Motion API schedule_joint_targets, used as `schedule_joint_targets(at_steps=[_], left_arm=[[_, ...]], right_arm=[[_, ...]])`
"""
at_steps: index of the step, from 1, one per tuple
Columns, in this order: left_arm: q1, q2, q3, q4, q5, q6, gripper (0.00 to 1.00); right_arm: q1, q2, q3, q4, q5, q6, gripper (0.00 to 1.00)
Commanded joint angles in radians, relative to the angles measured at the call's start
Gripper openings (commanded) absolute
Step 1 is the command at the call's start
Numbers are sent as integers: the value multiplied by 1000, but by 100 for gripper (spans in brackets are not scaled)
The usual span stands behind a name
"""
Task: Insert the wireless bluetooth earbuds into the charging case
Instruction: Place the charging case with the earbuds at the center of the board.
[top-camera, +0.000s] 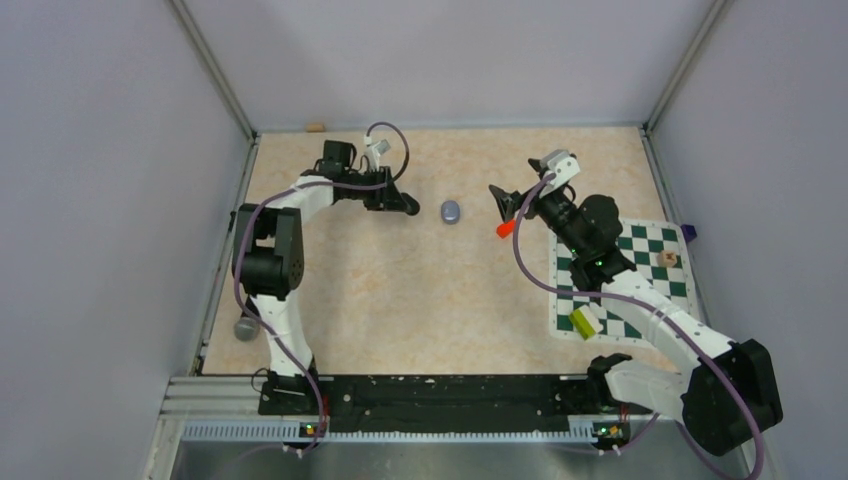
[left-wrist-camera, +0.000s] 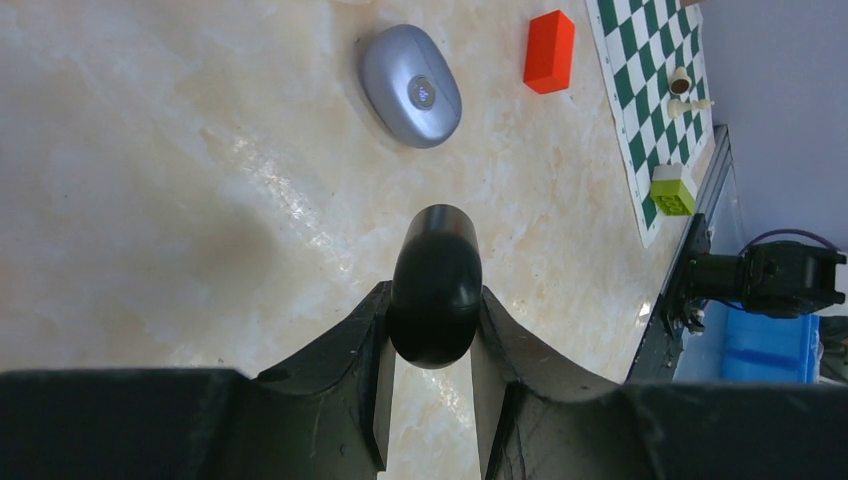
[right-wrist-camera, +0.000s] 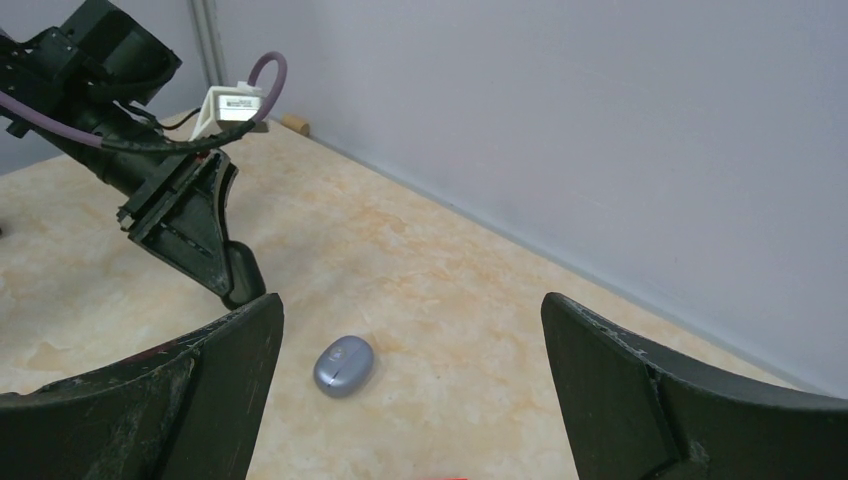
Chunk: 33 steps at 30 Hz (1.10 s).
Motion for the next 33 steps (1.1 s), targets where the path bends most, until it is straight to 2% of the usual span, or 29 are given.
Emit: schedule_joint_targets(at_steps=[1,6,11,27,29,33], left_arm=[[0,34,52,32,-49,-78,0],[1,54,36,70,-67,-158,1],[1,69,32,84,-84,-200,9],[0,126,45,66,-107,-230,9],[0,127,45,66,-110,-234,11],[0,132,49,59,-107,-235,23]], right_arm=[[-12,-8,-5,37,-10,3,99],[-12,-4,-5,37,-19,2,99],[-12,0,-6,38,-23,3,99],[-13,0,-8,40,-21,2,99],[-13,-1,-8,41,-21,2,99],[-15,0,-8,41,-20,2,99]])
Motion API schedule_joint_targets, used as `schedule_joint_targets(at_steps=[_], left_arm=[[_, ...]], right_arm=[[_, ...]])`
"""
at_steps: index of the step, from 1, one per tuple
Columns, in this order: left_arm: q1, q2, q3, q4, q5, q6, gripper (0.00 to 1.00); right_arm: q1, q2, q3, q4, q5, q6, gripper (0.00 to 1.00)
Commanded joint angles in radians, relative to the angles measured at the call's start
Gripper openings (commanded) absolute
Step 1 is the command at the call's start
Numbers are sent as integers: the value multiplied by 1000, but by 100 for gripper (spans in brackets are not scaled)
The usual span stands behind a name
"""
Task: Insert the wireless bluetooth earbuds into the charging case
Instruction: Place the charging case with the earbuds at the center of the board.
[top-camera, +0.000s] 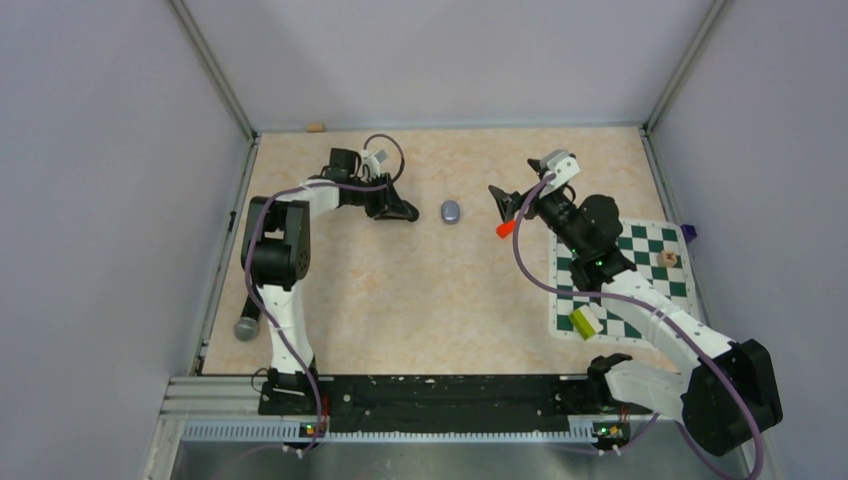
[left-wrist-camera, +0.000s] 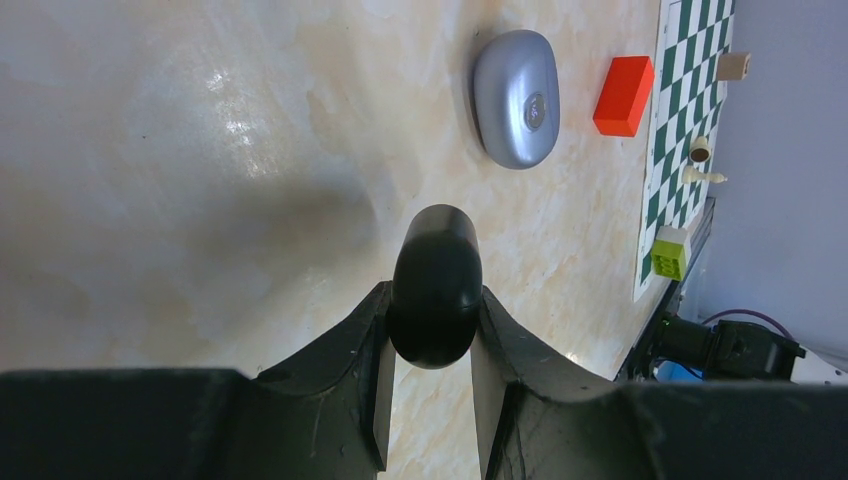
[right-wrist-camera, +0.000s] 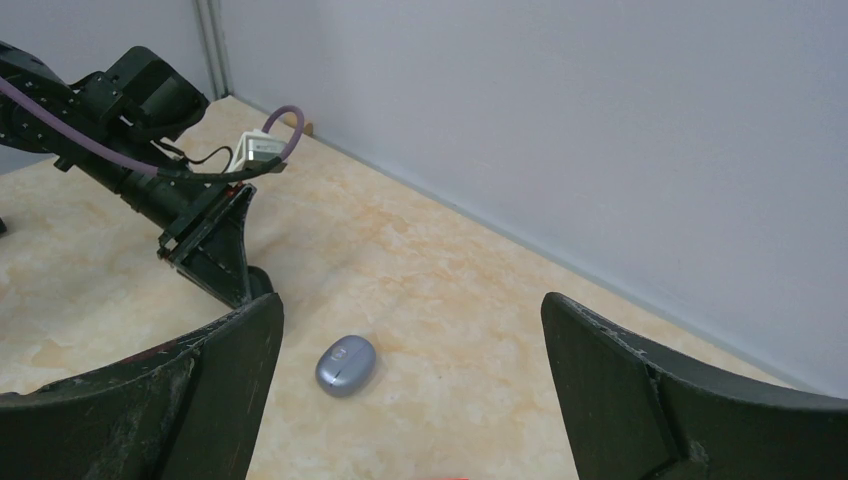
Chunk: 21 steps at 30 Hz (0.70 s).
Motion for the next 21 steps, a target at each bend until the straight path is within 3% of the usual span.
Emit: schedule_joint_targets(at_steps=[1,5,21], left_arm=[[0,10,37,15,9,-14,25],[0,7,39,6,4,-6,32],[-11,11,29,-31,-53,29,44]], right_arm=[[-13,-1,-8,41,-8,1,99],[-14,-1,-10,42,-8,2,99],[-19,-4,-10,43,-7,5,99]])
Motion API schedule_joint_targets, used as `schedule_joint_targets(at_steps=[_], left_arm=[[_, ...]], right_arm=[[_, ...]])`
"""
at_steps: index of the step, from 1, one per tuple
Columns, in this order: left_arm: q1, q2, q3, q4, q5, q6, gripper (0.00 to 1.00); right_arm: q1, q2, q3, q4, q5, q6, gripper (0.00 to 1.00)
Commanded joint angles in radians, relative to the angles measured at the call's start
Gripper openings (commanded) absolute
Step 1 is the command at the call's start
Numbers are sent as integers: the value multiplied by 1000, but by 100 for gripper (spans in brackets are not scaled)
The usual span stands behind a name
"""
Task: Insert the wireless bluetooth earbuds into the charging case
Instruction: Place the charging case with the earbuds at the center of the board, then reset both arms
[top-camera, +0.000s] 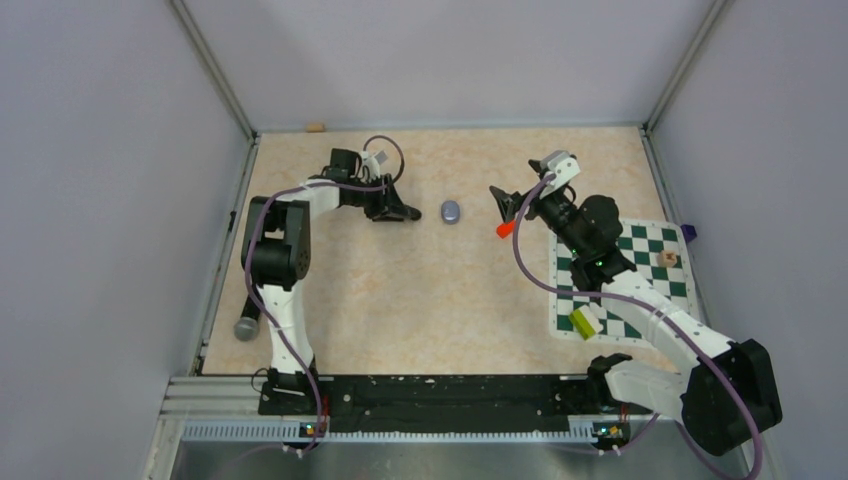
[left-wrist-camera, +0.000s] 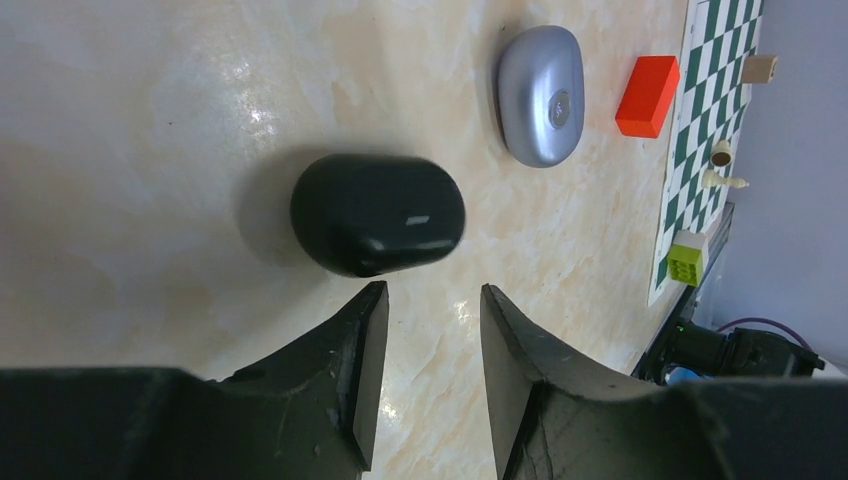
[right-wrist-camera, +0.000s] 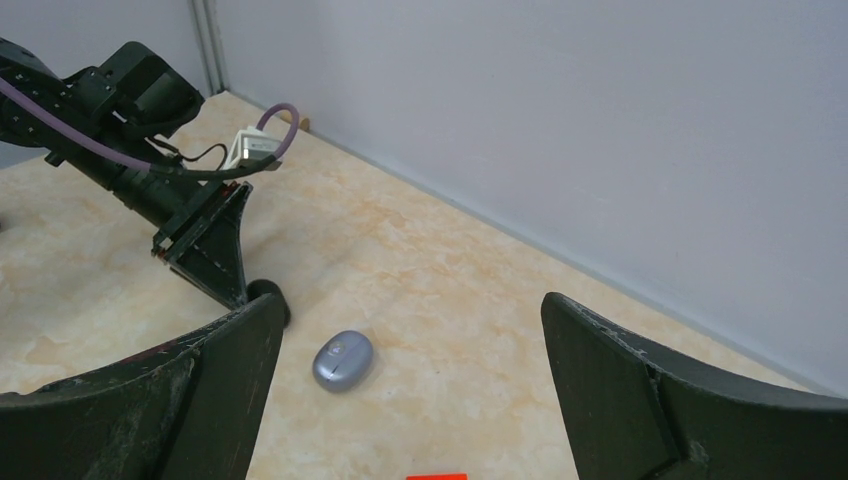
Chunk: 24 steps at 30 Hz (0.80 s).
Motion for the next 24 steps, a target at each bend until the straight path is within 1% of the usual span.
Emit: schedule_joint_targets(at_steps=[1,4,6,9,10,13,14,15,19,21,24], left_arm=[[-10,11,24,-6,-22,21,45],[-12,4,27,-9,-23,26,48],[-12,-10,30,-18,-28,40,57],[-11,-38,29,-34,-38,66,65],[-10,-49,28,-39,-39,74,76],[-8,-92,30,-50,-30,101,89],[-4,-110,30,-49,-20,103,97],[-2,-127,29,-45,-8,103,99],[17,-204,40,-18,28,103,99],[30,-241,57,-23,24,114,99],[63,-305,83,-41,-14,131,99]], right_arm=[[-12,-4,-2,41,-7,5,99],[-14,-5,-2,41,-5,5,99],[-17,-8,-2,42,-5,5,99],[-22,-12,-3,43,-3,4,99],[-25,-13,-4,43,-2,3,99],[-34,-20,-4,46,12,4,99],[-37,-26,0,42,15,-6,99],[-39,-29,12,25,17,-22,99],[-48,-41,71,-53,44,-56,99],[-56,-58,64,-40,47,-57,99],[-80,-88,30,24,11,-34,99]])
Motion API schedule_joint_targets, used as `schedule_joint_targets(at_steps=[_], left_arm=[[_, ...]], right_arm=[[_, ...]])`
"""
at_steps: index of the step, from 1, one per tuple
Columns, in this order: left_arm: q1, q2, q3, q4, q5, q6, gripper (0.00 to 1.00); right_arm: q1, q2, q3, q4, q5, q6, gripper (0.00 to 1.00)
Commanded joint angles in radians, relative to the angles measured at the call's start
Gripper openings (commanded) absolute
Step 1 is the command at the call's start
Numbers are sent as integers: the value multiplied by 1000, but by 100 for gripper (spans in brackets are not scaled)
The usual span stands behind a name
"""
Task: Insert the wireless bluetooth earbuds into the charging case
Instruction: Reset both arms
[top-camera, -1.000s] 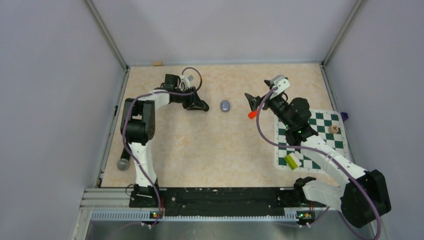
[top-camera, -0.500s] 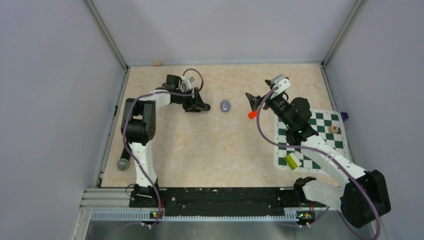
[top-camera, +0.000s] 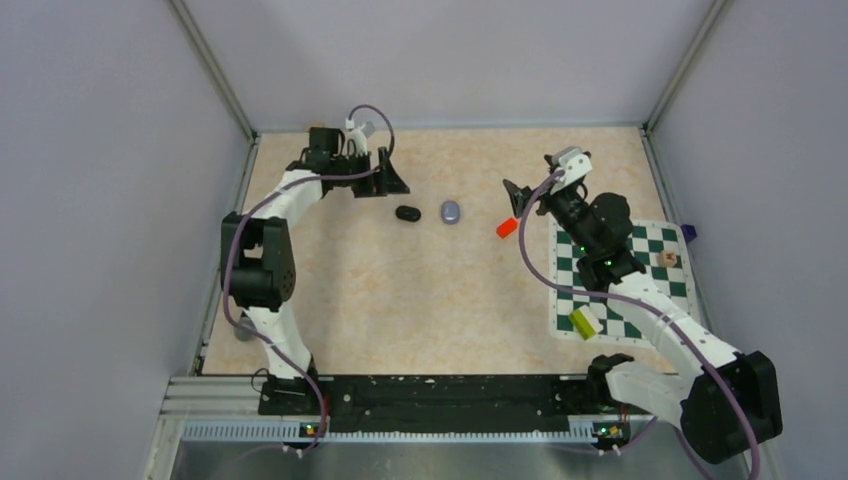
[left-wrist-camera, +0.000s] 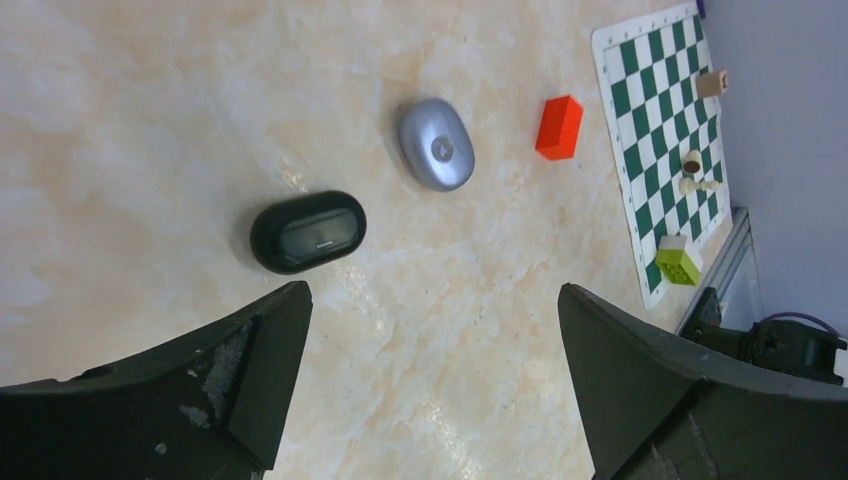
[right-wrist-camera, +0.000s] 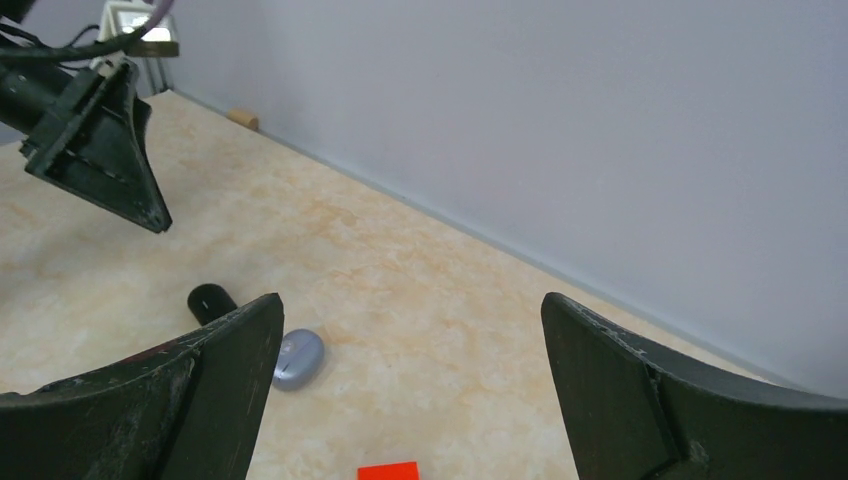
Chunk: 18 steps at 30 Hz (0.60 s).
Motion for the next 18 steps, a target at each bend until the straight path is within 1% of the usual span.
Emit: schedule_joint_targets(at_steps=[1,3,7,10,13,15,18], left_arm=[[55,-146,70,3,-18,47,99],[92,-196,56,-1,-37,78,99],[170,-315,-40,55,-125,104,99],[195,-443,-166,147,-196,114,99],[210,-573,-285,187,-200,171,99],[217,-651,-336,186,-199,193,99],[238,-743,-389,168,-116,236,99]], right_arm=[[-38,-68,11,88,-24,20,99],[-46,-70,18,80,-46,42,99],[-50,-69,36,52,-61,50,99],[-50,-80,71,14,-110,35,99],[-50,-107,115,-44,-110,36,99],[-50,-121,165,-170,-135,2,99],[-49,-134,274,-443,-257,-134,99]])
